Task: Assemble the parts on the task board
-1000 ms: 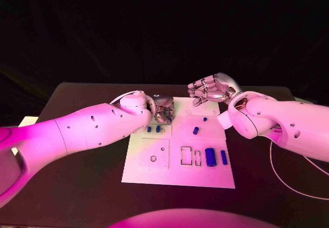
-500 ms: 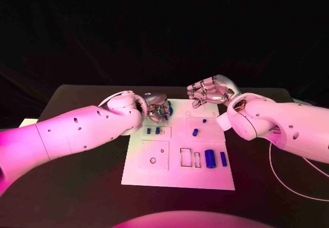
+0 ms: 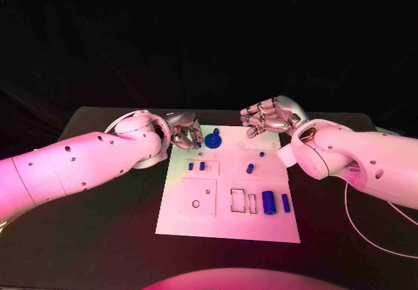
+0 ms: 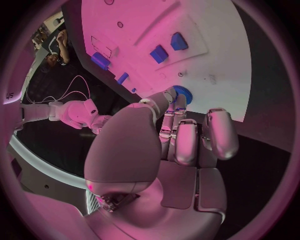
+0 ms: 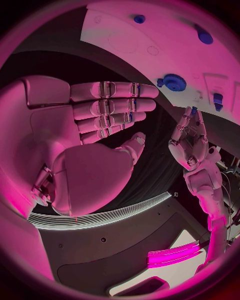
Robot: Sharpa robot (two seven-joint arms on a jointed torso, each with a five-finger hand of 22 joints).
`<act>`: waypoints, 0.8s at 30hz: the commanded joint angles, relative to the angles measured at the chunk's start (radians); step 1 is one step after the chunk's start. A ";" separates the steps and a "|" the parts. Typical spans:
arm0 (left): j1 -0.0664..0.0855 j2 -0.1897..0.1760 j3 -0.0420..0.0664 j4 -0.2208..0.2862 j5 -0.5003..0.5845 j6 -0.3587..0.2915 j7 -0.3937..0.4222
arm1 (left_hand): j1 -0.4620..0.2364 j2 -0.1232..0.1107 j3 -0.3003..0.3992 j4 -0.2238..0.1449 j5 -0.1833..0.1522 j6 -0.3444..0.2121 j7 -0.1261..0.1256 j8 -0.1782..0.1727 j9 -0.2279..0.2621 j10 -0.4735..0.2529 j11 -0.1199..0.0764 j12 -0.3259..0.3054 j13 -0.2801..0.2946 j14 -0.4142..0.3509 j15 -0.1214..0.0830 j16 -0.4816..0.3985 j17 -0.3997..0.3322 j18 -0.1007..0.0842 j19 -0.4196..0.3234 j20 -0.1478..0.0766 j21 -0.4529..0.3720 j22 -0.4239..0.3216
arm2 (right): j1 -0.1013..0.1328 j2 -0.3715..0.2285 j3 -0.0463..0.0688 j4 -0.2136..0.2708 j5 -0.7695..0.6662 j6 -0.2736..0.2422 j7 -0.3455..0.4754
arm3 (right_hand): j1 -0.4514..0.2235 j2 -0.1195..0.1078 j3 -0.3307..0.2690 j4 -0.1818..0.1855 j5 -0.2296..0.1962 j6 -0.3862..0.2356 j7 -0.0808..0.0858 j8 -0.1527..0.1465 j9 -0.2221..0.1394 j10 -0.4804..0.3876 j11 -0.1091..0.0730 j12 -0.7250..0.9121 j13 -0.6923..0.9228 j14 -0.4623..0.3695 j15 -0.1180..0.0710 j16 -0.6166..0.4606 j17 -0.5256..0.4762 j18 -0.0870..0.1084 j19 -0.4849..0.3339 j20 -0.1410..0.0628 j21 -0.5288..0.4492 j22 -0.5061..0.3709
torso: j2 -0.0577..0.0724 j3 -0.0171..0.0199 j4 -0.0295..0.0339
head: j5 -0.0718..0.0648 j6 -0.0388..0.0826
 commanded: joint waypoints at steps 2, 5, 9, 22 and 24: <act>0.000 0.001 0.000 -0.014 0.013 0.054 -0.004 | -0.010 -0.001 0.005 0.000 0.003 0.004 0.001 -0.006 0.000 0.004 0.004 -0.005 0.001 0.028 0.005 0.002 -0.001 -0.009 0.014 0.002 0.004 0.011 | -0.002 0.003 0.000 -0.001 -0.003 0.014 0.006 | -0.006 0.001 0.000 0.003 0.004 -0.003 0.004 -0.002 -0.001 -0.007 0.003 -0.001 -0.001 -0.007 0.003 -0.003 -0.001 0.006 0.003 0.002 -0.005 -0.002 | 0.001 -0.0023 -0.0019 | 0.002 0.000; 0.000 0.005 -0.001 -0.027 0.011 0.062 -0.001 | -0.012 -0.001 0.007 -0.001 0.004 0.004 0.002 -0.007 0.000 0.003 0.004 -0.007 0.001 0.027 0.005 0.002 -0.002 -0.009 0.014 0.002 0.005 0.011 | -0.002 0.004 0.000 -0.001 -0.003 0.014 0.006 | -0.006 0.001 0.000 0.003 0.004 -0.003 0.004 -0.002 -0.001 -0.007 0.003 -0.001 -0.001 -0.007 0.003 -0.003 -0.001 0.006 0.003 0.002 -0.005 -0.002 | 0.000 -0.0012 -0.0018 | 0.003 -0.002; -0.001 0.012 -0.003 -0.040 0.010 0.069 0.003 | -0.013 -0.001 0.007 -0.002 0.004 0.004 0.002 -0.008 -0.001 0.003 0.004 -0.008 0.001 0.028 0.005 0.003 -0.001 -0.009 0.014 0.002 0.005 0.012 | -0.003 0.006 0.000 -0.001 -0.003 0.015 0.006 | -0.006 0.001 0.000 0.003 0.004 -0.003 0.004 -0.002 -0.001 -0.007 0.003 -0.001 -0.001 -0.007 0.003 -0.003 -0.001 0.006 0.003 0.002 -0.005 -0.002 | 0.001 -0.0003 -0.0015 | 0.004 -0.002; -0.004 0.042 -0.017 -0.076 0.010 0.084 0.013 | -0.020 -0.005 0.007 -0.003 0.003 0.004 0.002 -0.010 -0.001 0.005 0.004 -0.011 0.002 0.027 0.006 0.003 -0.003 -0.009 0.013 0.003 0.005 0.012 | -0.003 0.008 0.000 -0.001 -0.006 0.013 0.006 | -0.006 0.001 0.000 0.003 0.004 -0.003 0.004 -0.002 -0.001 -0.007 0.003 -0.001 -0.001 -0.007 0.003 -0.003 -0.001 0.006 0.003 0.002 -0.005 -0.002 | 0.001 0.0001 -0.0016 | 0.004 -0.002; -0.005 0.046 -0.019 -0.079 0.010 0.084 0.014 | -0.021 -0.005 0.008 -0.003 0.003 0.005 0.002 -0.010 -0.001 0.005 0.004 -0.011 0.002 0.027 0.006 0.003 -0.003 -0.009 0.013 0.003 0.005 0.012 | -0.003 0.008 0.000 -0.001 -0.006 0.013 0.006 | -0.006 0.001 0.000 0.003 0.004 -0.003 0.004 -0.002 -0.001 -0.007 0.003 -0.001 -0.001 -0.007 0.003 -0.003 -0.001 0.006 0.003 0.002 -0.005 -0.002 | 0.002 -0.0003 -0.0032 | 0.004 -0.001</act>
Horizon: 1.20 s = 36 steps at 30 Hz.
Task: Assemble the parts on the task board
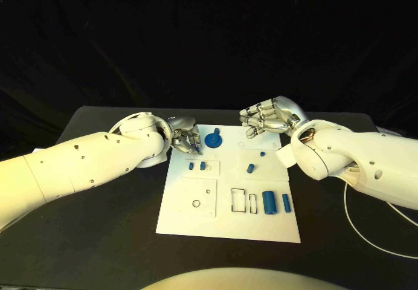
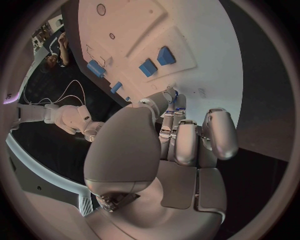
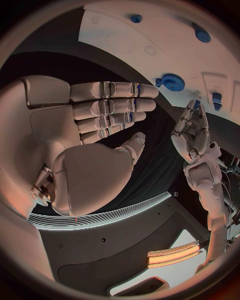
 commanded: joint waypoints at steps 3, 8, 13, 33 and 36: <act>-0.002 0.009 -0.003 -0.004 0.005 0.020 0.014 | -0.008 0.001 0.005 -0.001 0.003 0.006 0.001 -0.006 -0.001 0.007 0.004 -0.007 0.001 0.027 0.006 0.002 -0.003 -0.009 0.013 0.003 0.004 0.012 | -0.001 0.001 0.000 0.001 -0.006 0.012 0.005 | -0.006 0.001 0.000 0.003 0.004 -0.003 0.004 -0.002 -0.001 -0.007 0.003 -0.001 -0.001 -0.007 0.003 -0.003 -0.001 0.006 0.003 0.002 -0.005 -0.002 | 0.001 -0.0002 -0.0026 | 0.002 -0.001; -0.003 0.014 -0.005 -0.006 0.005 0.021 0.015 | -0.010 0.001 0.006 -0.001 0.003 0.008 0.001 -0.005 -0.001 0.009 0.003 -0.007 0.001 0.027 0.005 0.002 -0.004 -0.009 0.013 0.003 0.004 0.012 | -0.001 0.001 0.000 0.001 -0.006 0.013 0.005 | -0.006 0.001 0.000 0.003 0.004 -0.003 0.004 -0.002 -0.001 -0.007 0.003 -0.001 -0.001 -0.007 0.003 -0.003 -0.001 0.006 0.003 0.002 -0.005 -0.002 | 0.000 0.0000 -0.0005 | -0.002 -0.002; -0.004 0.021 -0.006 -0.011 0.005 0.021 0.012 | -0.010 0.001 0.006 -0.001 0.003 0.008 0.001 -0.005 -0.001 0.009 0.003 -0.007 0.001 0.027 0.005 0.002 -0.004 -0.009 0.013 0.003 0.004 0.012 | -0.001 0.002 0.000 0.001 -0.006 0.013 0.005 | -0.006 0.001 0.000 0.003 0.004 -0.003 0.004 -0.002 -0.001 -0.007 0.003 -0.001 -0.001 -0.007 0.003 -0.003 -0.001 0.006 0.003 0.002 -0.005 -0.002 | 0.001 -0.0004 -0.0005 | -0.003 -0.003; -0.005 0.033 -0.007 -0.028 0.005 0.087 -0.035 | -0.021 -0.001 0.007 -0.004 -0.002 0.002 0.002 -0.013 -0.003 0.003 0.005 -0.017 0.001 0.026 0.006 0.002 -0.006 -0.007 0.010 0.004 -0.003 0.009 | -0.001 0.001 0.000 0.001 -0.006 0.014 0.005 | -0.007 0.001 0.000 0.004 0.005 -0.003 0.004 -0.002 -0.001 -0.008 0.003 -0.002 -0.001 -0.007 0.003 -0.003 -0.002 0.006 0.003 0.002 -0.006 -0.002 | 0.000 -0.0002 -0.0009 | -0.003 -0.007; -0.005 0.036 -0.007 -0.032 0.006 0.094 -0.041 | -0.031 -0.005 0.005 -0.004 -0.002 -0.007 0.004 -0.020 -0.006 -0.006 0.008 -0.025 0.000 0.025 0.008 0.001 -0.011 -0.007 0.008 0.005 -0.007 0.007 | -0.001 0.001 0.000 0.001 -0.006 0.015 0.005 | -0.007 0.001 0.000 0.004 0.005 -0.003 0.004 -0.002 -0.001 -0.008 0.003 -0.002 -0.001 -0.007 0.003 -0.003 -0.002 0.006 0.003 0.002 -0.006 -0.002 | 0.000 -0.0001 -0.0001 | -0.002 -0.009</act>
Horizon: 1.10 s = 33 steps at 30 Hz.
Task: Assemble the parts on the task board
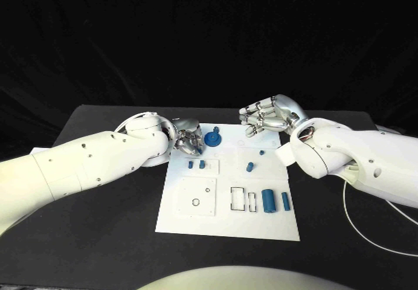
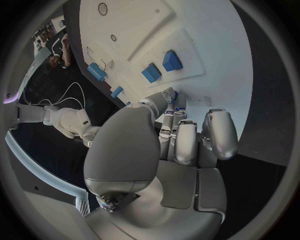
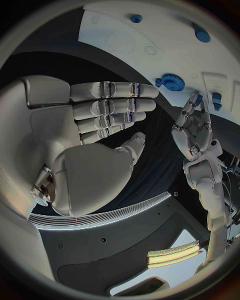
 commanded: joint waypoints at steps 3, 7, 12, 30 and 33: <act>-0.002 0.004 -0.002 -0.008 0.004 0.053 -0.029 | -0.028 -0.005 0.001 -0.001 0.000 -0.027 0.012 -0.024 -0.009 -0.029 0.012 -0.021 -0.006 0.023 0.014 0.001 -0.008 -0.007 0.006 0.009 -0.010 0.006 | -0.001 0.001 0.000 0.001 -0.006 0.014 0.005 | -0.007 0.001 0.000 0.004 0.005 -0.003 0.004 -0.002 -0.001 -0.004 -0.001 -0.002 -0.002 -0.007 0.003 -0.003 -0.001 0.006 0.003 0.002 -0.006 -0.001 | 0.000 0.0002 -0.0002 | 0.001 -0.001; -0.002 0.005 -0.002 -0.011 0.007 0.047 -0.031 | -0.044 -0.019 0.001 -0.001 0.008 -0.073 0.021 -0.049 -0.022 -0.056 0.022 -0.027 -0.013 0.020 0.023 -0.002 -0.017 -0.007 0.004 0.016 -0.013 0.006 | -0.001 0.001 0.000 0.000 -0.006 0.015 0.004 | -0.007 0.001 0.000 0.004 0.005 -0.003 0.004 -0.002 -0.001 -0.004 -0.001 -0.002 -0.002 -0.007 0.003 -0.003 -0.001 0.006 0.003 0.002 -0.006 -0.001 | 0.000 0.0007 0.0000 | 0.002 0.000; -0.002 0.002 -0.002 -0.015 0.009 0.040 -0.032 | -0.056 -0.031 0.007 -0.003 0.011 -0.115 0.032 -0.050 -0.031 -0.098 0.035 -0.029 -0.025 0.017 0.032 -0.004 -0.028 -0.004 -0.001 0.024 -0.028 -0.003 | -0.001 0.001 0.000 -0.003 -0.006 0.015 0.003 | -0.007 0.001 0.000 0.004 0.005 -0.003 0.004 -0.002 -0.001 -0.004 -0.001 -0.002 -0.002 -0.007 0.003 -0.003 -0.001 0.006 0.003 0.002 -0.006 -0.001 | -0.001 0.0000 0.0001 | 0.002 0.000; -0.002 -0.058 -0.002 0.017 0.099 -0.121 0.030 | -0.051 -0.032 0.031 -0.021 0.023 -0.147 0.040 -0.046 -0.031 -0.185 0.050 -0.022 -0.030 0.014 0.044 0.000 -0.038 0.008 -0.015 0.039 -0.084 -0.039 | 0.000 -0.035 0.001 -0.060 -0.188 0.164 -0.085 | 0.057 0.002 0.020 -0.056 -0.056 0.027 -0.008 0.007 0.002 -0.014 -0.013 -0.002 -0.007 0.091 -0.027 0.056 0.021 0.007 0.101 -0.036 0.040 0.025 | -0.003 -0.0016 0.0008 | 0.001 0.008; -0.001 -0.090 -0.002 0.038 0.243 -0.219 0.096 | -0.043 -0.023 0.057 -0.029 0.020 -0.127 0.043 -0.035 -0.027 -0.168 0.051 -0.010 -0.027 -0.008 0.043 -0.033 -0.101 0.024 -0.041 0.040 -0.165 -0.092 | 0.001 -0.048 0.001 -0.083 -0.350 0.245 -0.140 | 0.078 0.003 0.022 -0.087 -0.089 0.065 -0.028 0.014 0.005 0.008 -0.028 0.007 -0.004 0.131 -0.061 0.193 0.098 0.003 0.198 -0.071 0.110 0.060 | -0.003 -0.0014 0.0000 | -0.002 0.013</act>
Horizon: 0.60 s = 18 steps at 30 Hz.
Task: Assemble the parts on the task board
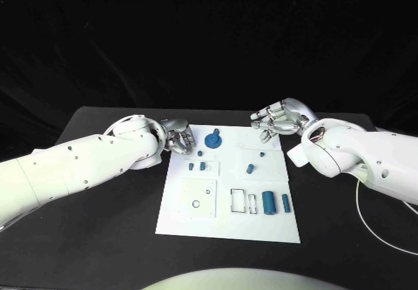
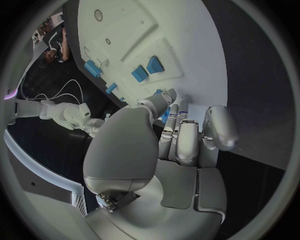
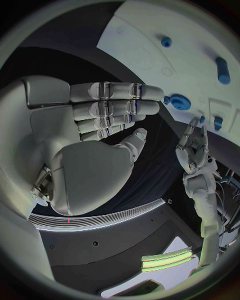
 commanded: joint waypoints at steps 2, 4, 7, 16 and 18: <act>0.002 -0.040 0.001 0.032 0.340 -0.201 0.166 | 0.003 0.020 0.023 0.001 -0.003 0.028 0.002 0.017 0.005 0.047 -0.007 0.032 0.008 -0.014 0.002 -0.031 -0.051 0.024 -0.024 -0.002 -0.062 -0.039 | 0.001 -0.014 0.001 -0.026 -0.370 0.194 -0.123 | 0.027 0.003 0.012 -0.036 -0.025 0.034 -0.015 0.002 0.001 0.019 -0.020 0.007 0.001 0.053 -0.024 0.180 0.100 0.002 0.070 -0.029 0.068 0.038 | 0.000 -0.0005 -0.0019 | -0.010 0.009; 0.002 -0.063 -0.001 0.054 0.564 -0.240 0.261 | -0.001 0.030 0.025 0.004 -0.005 0.037 0.000 0.021 0.006 0.075 -0.013 0.051 0.014 -0.022 -0.001 -0.041 -0.070 0.029 -0.034 -0.004 -0.087 -0.055 | 0.000 -0.018 0.001 -0.031 -0.520 0.228 -0.154 | 0.030 0.001 0.024 -0.048 -0.053 0.044 -0.023 -0.002 0.000 0.019 -0.025 0.004 0.000 0.052 -0.031 0.265 0.150 -0.001 0.074 -0.035 0.108 0.062 | 0.000 -0.0017 -0.0032 | -0.019 0.013; -0.002 -0.096 -0.011 0.099 0.871 -0.294 0.397 | -0.032 0.031 0.003 0.023 -0.001 0.051 -0.005 0.029 0.006 0.096 -0.021 0.077 0.022 -0.050 -0.004 -0.070 -0.120 0.039 -0.063 -0.006 -0.150 -0.094 | -0.004 -0.022 0.001 -0.027 -0.714 0.252 -0.188 | 0.018 -0.009 0.053 -0.056 -0.100 0.065 -0.035 -0.005 0.002 0.035 -0.026 0.008 0.005 0.050 -0.036 0.584 0.381 -0.025 0.074 -0.045 0.356 0.279 | 0.000 -0.0027 -0.0044 | -0.035 0.021; -0.032 -0.167 -0.023 0.190 1.356 -0.306 0.615 | -0.111 0.033 -0.115 0.087 0.007 0.025 0.000 0.032 0.002 0.042 -0.010 0.107 0.029 -0.180 0.008 -0.195 -0.340 0.080 -0.187 0.005 -0.428 -0.272 | -0.027 -0.023 0.001 -0.006 -1.016 0.282 -0.241 | -0.022 -0.043 0.089 -0.036 -0.210 0.044 -0.058 -0.015 -0.002 -0.040 -0.040 -0.003 -0.007 0.046 -0.023 0.821 0.592 -0.063 0.048 -0.041 0.635 0.571 | -0.009 -0.0082 0.0037 | -0.055 0.030; -0.035 -0.175 -0.023 0.197 1.382 -0.303 0.624 | -0.111 0.035 -0.123 0.089 0.008 0.022 0.002 0.032 0.002 0.037 -0.009 0.111 0.030 -0.186 0.009 -0.199 -0.350 0.082 -0.192 0.006 -0.443 -0.282 | -0.030 -0.019 0.001 -0.001 -1.041 0.290 -0.246 | -0.024 -0.046 0.091 -0.031 -0.224 0.046 -0.061 -0.013 0.000 -0.054 -0.040 -0.002 -0.007 0.046 -0.025 0.838 0.605 -0.063 0.041 -0.041 0.656 0.591 | -0.009 -0.0090 0.0040 | -0.056 0.028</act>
